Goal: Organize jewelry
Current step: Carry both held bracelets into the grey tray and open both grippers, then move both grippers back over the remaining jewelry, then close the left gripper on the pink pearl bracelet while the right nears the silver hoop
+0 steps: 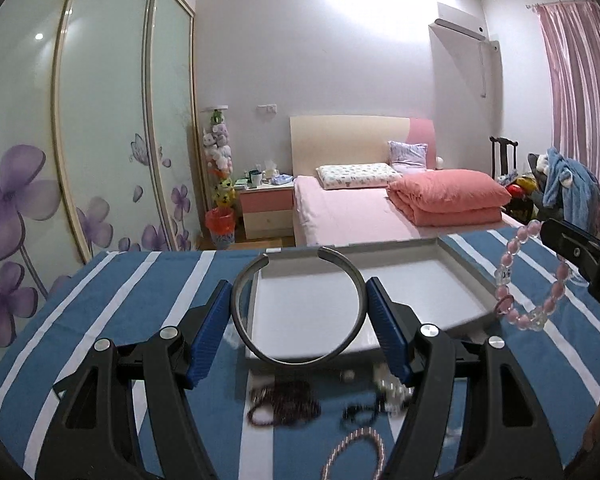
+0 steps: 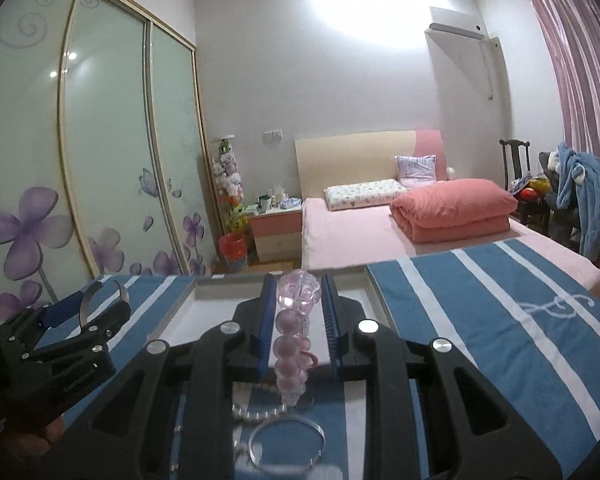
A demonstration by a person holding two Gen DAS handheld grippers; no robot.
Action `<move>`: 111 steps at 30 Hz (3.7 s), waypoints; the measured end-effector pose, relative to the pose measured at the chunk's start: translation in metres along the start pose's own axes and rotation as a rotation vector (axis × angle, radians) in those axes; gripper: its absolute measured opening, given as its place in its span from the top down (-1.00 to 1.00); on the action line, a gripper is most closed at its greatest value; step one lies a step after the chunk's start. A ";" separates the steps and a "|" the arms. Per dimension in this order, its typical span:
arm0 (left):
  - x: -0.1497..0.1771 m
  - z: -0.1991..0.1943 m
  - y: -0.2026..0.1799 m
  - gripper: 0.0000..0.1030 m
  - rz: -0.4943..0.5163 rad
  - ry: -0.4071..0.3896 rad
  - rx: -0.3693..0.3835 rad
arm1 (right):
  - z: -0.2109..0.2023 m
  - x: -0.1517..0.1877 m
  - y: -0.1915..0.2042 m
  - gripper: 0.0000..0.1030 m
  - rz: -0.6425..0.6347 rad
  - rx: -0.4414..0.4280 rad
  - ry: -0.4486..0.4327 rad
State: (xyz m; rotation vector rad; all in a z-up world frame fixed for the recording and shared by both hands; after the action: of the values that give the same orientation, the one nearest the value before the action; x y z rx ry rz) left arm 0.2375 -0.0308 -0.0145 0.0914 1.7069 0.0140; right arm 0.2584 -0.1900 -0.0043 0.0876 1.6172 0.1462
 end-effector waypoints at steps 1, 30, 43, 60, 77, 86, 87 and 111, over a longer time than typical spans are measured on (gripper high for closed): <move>0.000 0.004 -0.001 -0.32 -0.004 0.001 0.001 | 0.005 0.000 0.000 0.56 0.000 0.003 -0.002; 0.054 0.138 -0.021 -0.32 -0.040 0.236 0.056 | 0.189 0.085 -0.028 0.52 0.143 0.000 0.318; 0.029 0.127 0.009 -0.38 -0.068 0.183 -0.004 | 0.156 0.055 -0.038 0.20 0.095 0.032 0.229; 0.051 0.004 0.057 -0.42 -0.085 0.197 0.008 | 0.039 0.096 -0.033 0.20 0.033 -0.020 0.401; 0.086 -0.034 0.040 -0.48 -0.071 0.270 0.070 | 0.008 0.163 -0.018 0.81 -0.131 0.009 0.600; 0.097 -0.033 0.034 -0.49 -0.069 0.300 0.080 | 0.006 0.158 -0.058 0.84 -0.084 0.099 0.596; 0.098 -0.033 0.033 -0.50 -0.069 0.301 0.083 | 0.005 0.156 -0.059 0.78 -0.048 0.088 0.594; 0.119 -0.036 -0.007 -0.64 -0.008 0.398 0.190 | 0.001 0.167 -0.042 -0.38 -0.110 0.062 0.621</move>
State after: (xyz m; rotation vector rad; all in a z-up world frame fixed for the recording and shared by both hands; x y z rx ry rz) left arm 0.1851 -0.0278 -0.1274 0.2352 2.1035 -0.1449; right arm 0.2522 -0.2070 -0.1757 -0.0026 2.2416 0.0373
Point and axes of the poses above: each gripper's, at about its wrist camera, not at the fingertips, and z roughly the way its jaws point, y to its left, x to its underside, the point moved 9 cm from there along z, roughly the way its jaws point, and after that the axes turned 14 degrees about -y, right-handed, at the moved point
